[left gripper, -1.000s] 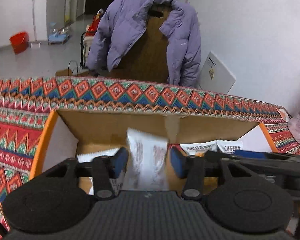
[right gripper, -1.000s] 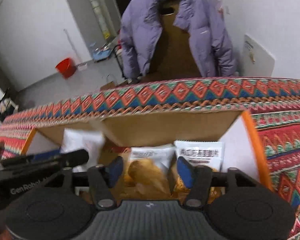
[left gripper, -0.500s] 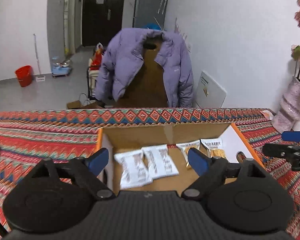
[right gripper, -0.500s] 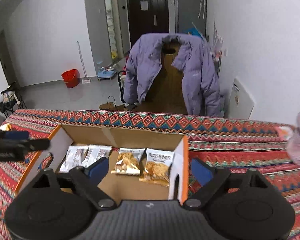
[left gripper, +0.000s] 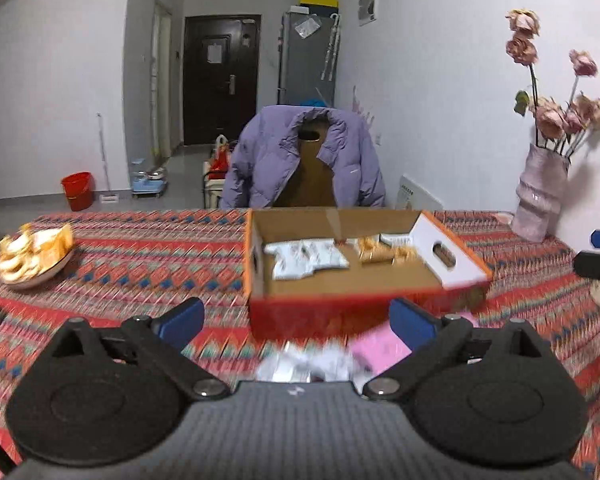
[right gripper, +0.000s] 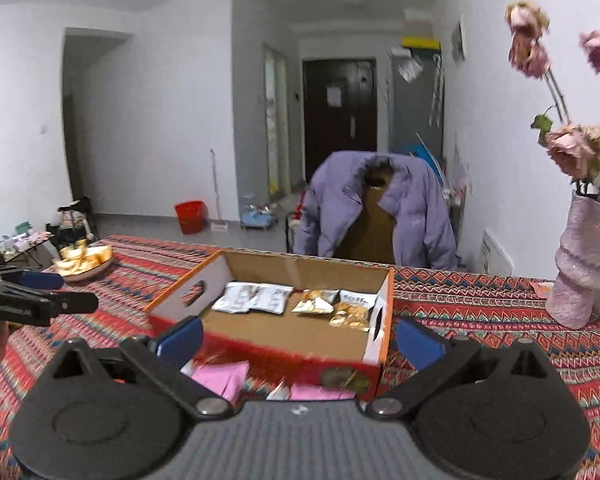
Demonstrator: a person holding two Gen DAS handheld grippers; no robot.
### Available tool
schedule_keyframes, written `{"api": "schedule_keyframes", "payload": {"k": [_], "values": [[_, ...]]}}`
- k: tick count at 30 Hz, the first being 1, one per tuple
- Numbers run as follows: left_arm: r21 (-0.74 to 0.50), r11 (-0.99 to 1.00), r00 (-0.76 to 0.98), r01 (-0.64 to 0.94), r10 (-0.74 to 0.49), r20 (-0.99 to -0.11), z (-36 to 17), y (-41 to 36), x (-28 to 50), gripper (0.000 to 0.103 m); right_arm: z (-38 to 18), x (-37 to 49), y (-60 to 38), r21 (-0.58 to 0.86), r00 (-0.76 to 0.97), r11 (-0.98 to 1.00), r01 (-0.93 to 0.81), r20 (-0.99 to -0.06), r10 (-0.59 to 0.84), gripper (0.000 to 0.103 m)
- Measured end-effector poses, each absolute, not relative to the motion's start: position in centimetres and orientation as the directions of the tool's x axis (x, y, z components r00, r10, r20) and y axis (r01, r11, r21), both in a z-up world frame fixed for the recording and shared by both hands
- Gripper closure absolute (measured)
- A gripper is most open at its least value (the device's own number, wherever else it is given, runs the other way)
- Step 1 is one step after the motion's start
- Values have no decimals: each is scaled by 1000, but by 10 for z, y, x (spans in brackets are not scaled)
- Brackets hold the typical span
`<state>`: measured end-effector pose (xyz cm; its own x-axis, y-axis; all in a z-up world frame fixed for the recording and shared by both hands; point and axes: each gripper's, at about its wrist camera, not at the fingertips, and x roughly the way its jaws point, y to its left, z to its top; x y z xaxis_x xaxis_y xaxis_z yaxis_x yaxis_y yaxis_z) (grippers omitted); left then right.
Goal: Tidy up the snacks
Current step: 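Grasp a white packet with the left tool while the right tool grasps a cracker pack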
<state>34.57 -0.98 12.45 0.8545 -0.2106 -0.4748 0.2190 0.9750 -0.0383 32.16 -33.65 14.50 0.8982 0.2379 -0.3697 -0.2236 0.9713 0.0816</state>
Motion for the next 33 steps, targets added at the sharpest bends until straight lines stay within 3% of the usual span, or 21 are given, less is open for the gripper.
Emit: {"api": "schedule_keyframes", "payload": {"k": [7,11,16,21,26,30,33], "values": [[-38,967,896,253,-248,-369,101,4,241,0,113,221,-309,-14,943,979,-201,-273,190,0],[-72,954,859,291,-294,-419,81,7,209,0,85,180,-286,-72,935,974,-215,-304,184,0],[-27,965,856,259,-243,-457,62,9,190,0,61,156,-273,11,877,961,-275,-407,256,0],[-65,972,844,226,-229,-485,51,17,192,0,49,154,-267,2,877,971,-239,-430,217,0],[-18,976,849,216,-197,-490,49,11,204,0,52,169,-268,47,886,978,-201,-417,202,0],[11,971,845,238,-201,-495,50,3,225,0,57,190,-272,126,876,970,-208,-416,242,13],[50,970,858,238,-186,-479,55,0,242,0,55,221,-270,235,849,946,-225,-429,308,14]]}}
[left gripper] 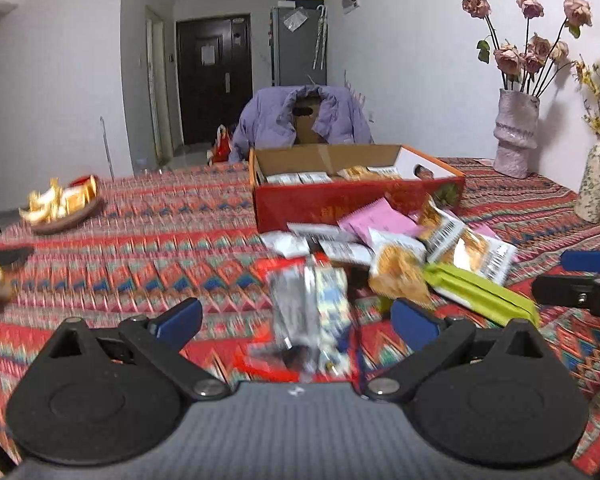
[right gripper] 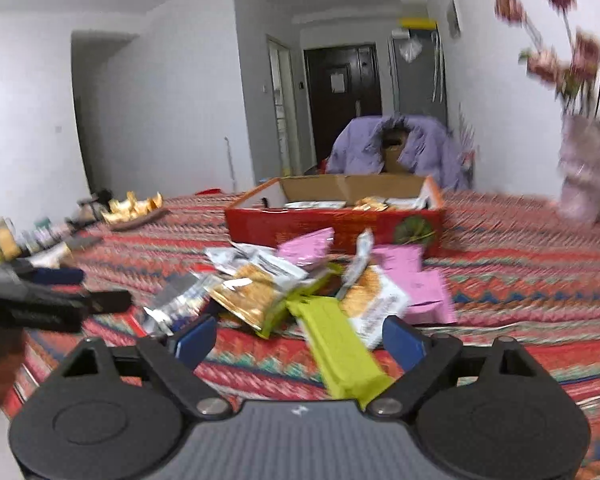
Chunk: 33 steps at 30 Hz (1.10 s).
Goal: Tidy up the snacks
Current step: 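Grasp a white packet with the left tool while the right tool grasps a cracker pack, then carry both packets into the cardboard box and open both tools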
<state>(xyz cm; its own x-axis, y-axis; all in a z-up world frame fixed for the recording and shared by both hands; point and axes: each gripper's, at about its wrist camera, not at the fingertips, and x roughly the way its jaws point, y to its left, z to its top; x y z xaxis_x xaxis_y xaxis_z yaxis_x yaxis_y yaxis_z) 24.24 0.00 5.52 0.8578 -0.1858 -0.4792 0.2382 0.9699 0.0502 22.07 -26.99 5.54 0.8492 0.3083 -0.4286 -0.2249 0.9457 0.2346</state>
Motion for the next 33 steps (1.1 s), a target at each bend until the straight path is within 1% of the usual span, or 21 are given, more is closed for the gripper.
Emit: {"api": "schedule_keyframes", "payload": {"k": [3,6,7,9,10,11,12,13,15,16,18,20,21,22,24,26,28,29,31,33], "values": [[67,973,872,222,-167,-460,61,8,260,0,51,253,-256,265,837,938,-224,-441,325,20],[47,976,862,213,-165,-479,62,20,284,1,45,289,-243,328,811,909,-255,-440,386,20],[31,976,855,215,-173,-489,61,24,292,1,42,301,-239,343,796,903,-258,-454,400,20],[2,972,837,236,-202,-509,59,30,312,5,36,322,-228,339,782,906,-253,-480,398,22],[-2,968,829,252,-217,-515,59,30,323,7,33,331,-223,332,777,911,-243,-495,388,26],[-1,963,826,269,-231,-514,58,29,332,10,30,337,-219,337,775,911,-237,-500,387,28],[2,958,821,288,-246,-515,57,27,342,13,27,343,-217,353,772,907,-228,-502,389,31],[8,952,815,306,-258,-519,56,24,351,15,24,347,-217,375,770,901,-219,-501,395,39],[19,935,797,355,-292,-528,52,14,371,22,20,351,-217,391,773,897,-205,-498,393,46],[25,927,784,375,-303,-541,50,8,381,23,21,350,-218,395,779,897,-197,-492,388,53],[33,903,758,428,-339,-558,46,-7,399,25,26,347,-222,386,794,902,-195,-478,376,63],[37,877,728,479,-373,-576,41,-20,414,25,35,340,-231,378,812,904,-199,-453,368,66],[43,865,714,500,-383,-586,38,-27,422,25,40,337,-236,374,823,906,-199,-439,362,74],[45,854,700,519,-395,-595,35,-33,429,24,44,335,-241,364,832,911,-193,-432,349,76],[17,831,638,556,-413,-650,25,-43,449,23,52,331,-253,340,855,926,-166,-417,307,76],[-34,838,589,544,-410,-696,15,-47,465,24,54,330,-266,328,865,934,-144,-417,280,76],[-32,837,579,546,-405,-708,10,-48,473,31,54,331,-275,322,868,939,-122,-423,258,76],[-22,836,586,549,-403,-703,9,-48,473,40,52,331,-280,319,870,942,-109,-428,245,76],[-29,829,582,559,-417,-698,8,-46,474,52,47,331,-288,320,869,943,-87,-438,229,76],[-35,846,594,532,-402,-697,13,-44,468,57,43,335,-295,331,868,941,-71,-444,222,76]]}}
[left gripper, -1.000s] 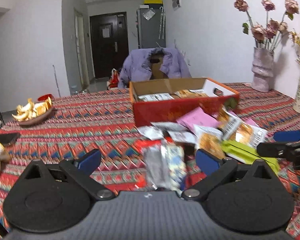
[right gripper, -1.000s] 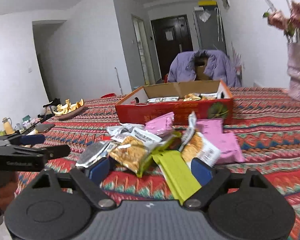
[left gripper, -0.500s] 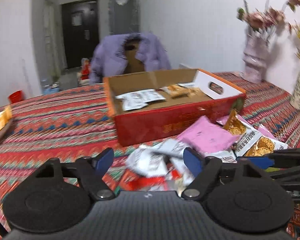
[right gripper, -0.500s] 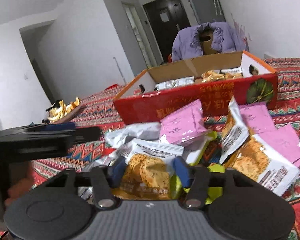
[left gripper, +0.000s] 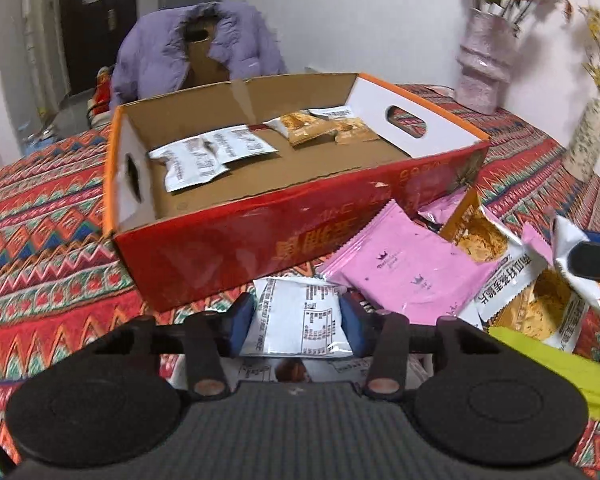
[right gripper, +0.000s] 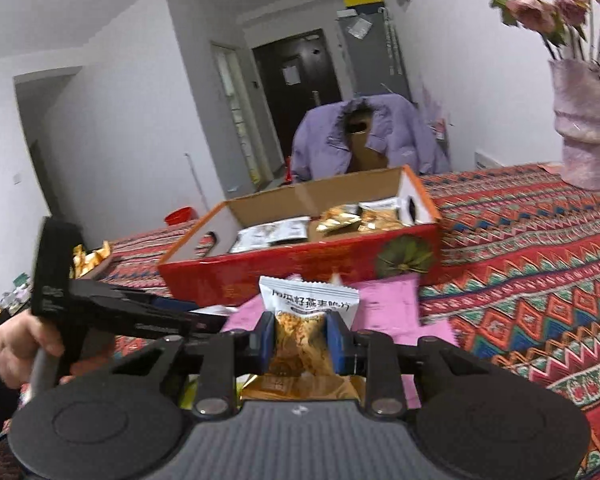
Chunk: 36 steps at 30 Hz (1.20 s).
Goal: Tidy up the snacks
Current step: 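Carry both packets into the cardboard box and open both tools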
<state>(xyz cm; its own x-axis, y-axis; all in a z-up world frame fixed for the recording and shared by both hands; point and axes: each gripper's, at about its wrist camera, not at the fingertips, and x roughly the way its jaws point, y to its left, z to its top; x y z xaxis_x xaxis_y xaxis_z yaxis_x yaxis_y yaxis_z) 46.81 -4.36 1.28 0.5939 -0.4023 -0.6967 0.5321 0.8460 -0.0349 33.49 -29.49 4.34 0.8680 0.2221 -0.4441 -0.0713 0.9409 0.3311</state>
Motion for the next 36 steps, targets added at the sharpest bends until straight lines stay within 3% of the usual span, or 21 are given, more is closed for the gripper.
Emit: {"api": "schedule_keyframes", "payload": {"k": [9,15,21,26,31,36], "values": [[-48,940,793,338,-312,-523,69,-1,372,59,48,329,-294,326,871,938,-117,-420,254,76],[-146,970,845,194,-241,-477,83,23,310,59,68,301,-286,292,878,939,-184,-380,290,76],[-147,975,862,164,-215,-459,93,21,292,59,79,285,-287,283,880,935,-213,-360,309,76],[-171,962,856,213,-268,-442,106,8,325,59,94,299,-303,305,883,924,-233,-331,332,76],[-88,978,874,187,-206,-439,111,-20,402,59,116,357,-328,286,883,924,-252,-322,341,76],[-79,979,836,189,-202,-510,99,-47,493,59,110,470,-349,295,823,931,-213,-459,334,76]]}}
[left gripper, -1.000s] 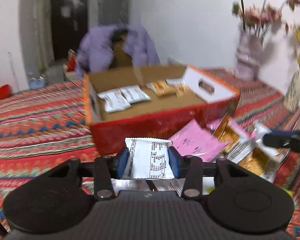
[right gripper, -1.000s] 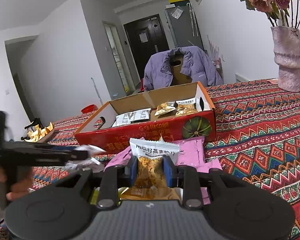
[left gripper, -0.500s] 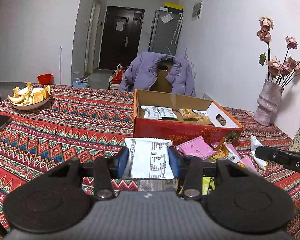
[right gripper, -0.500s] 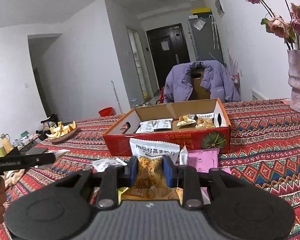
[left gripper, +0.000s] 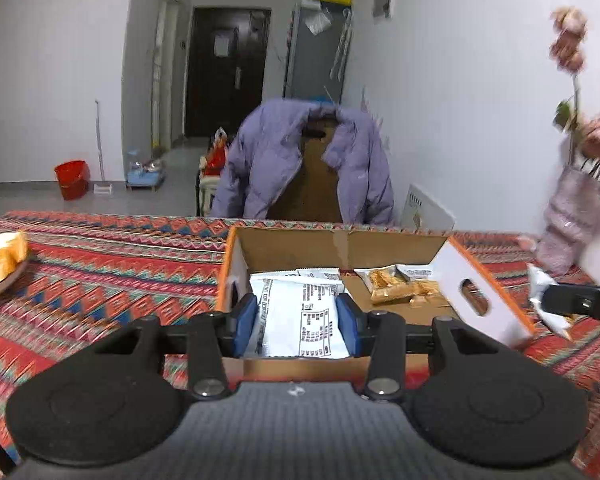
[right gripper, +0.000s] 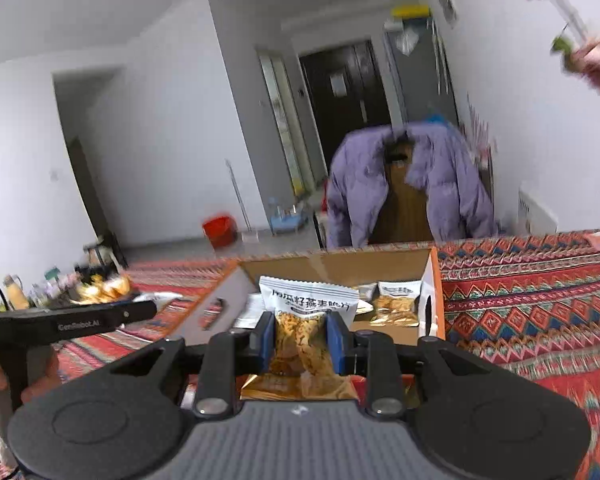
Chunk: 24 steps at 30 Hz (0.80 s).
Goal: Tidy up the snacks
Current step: 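Carry both packets into the cardboard box and open both tools, then return both tools to the pile and grasp a white packet with the right tool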
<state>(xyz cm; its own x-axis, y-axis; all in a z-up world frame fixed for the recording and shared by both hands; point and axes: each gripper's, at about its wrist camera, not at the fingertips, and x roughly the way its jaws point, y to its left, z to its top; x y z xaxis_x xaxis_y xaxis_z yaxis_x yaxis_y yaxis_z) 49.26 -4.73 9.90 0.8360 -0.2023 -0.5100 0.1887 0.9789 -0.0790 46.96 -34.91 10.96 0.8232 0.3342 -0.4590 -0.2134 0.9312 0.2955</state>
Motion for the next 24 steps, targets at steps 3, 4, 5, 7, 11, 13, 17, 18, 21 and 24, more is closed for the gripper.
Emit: {"api": "schedule_keyframes", "payload": {"k": [3,4,5,7,11,13,17,18,21,24], "values": [[-35,991,814,127,-125,-567,78,-61,537,59,87,539,-350,256,761,956,-146,-588,273,76],[-20,993,803,112,-103,-587,70,-65,549,59,79,558,-349,243,743,963,-114,-622,246,76],[-3,994,797,106,-87,-597,64,-68,556,58,73,569,-343,198,732,973,-116,-645,218,76],[24,991,792,133,-92,-603,55,-72,565,56,60,588,-329,43,720,993,-108,-685,108,76],[13,988,769,152,-110,-630,49,-69,570,44,43,607,-318,-15,685,992,-122,-725,73,75],[-7,983,768,183,-148,-623,53,-67,569,38,41,609,-314,-42,690,990,-132,-721,61,62],[-8,976,775,217,-177,-607,77,-63,561,38,59,597,-321,14,718,992,-129,-688,103,57],[-11,976,783,219,-182,-595,86,-60,556,37,66,593,-326,28,727,991,-131,-677,115,54],[-21,975,804,222,-195,-562,110,-51,536,33,93,565,-334,61,757,987,-152,-635,156,46],[-44,969,815,245,-230,-532,130,-41,503,30,116,526,-339,87,780,978,-189,-591,203,35]]}}
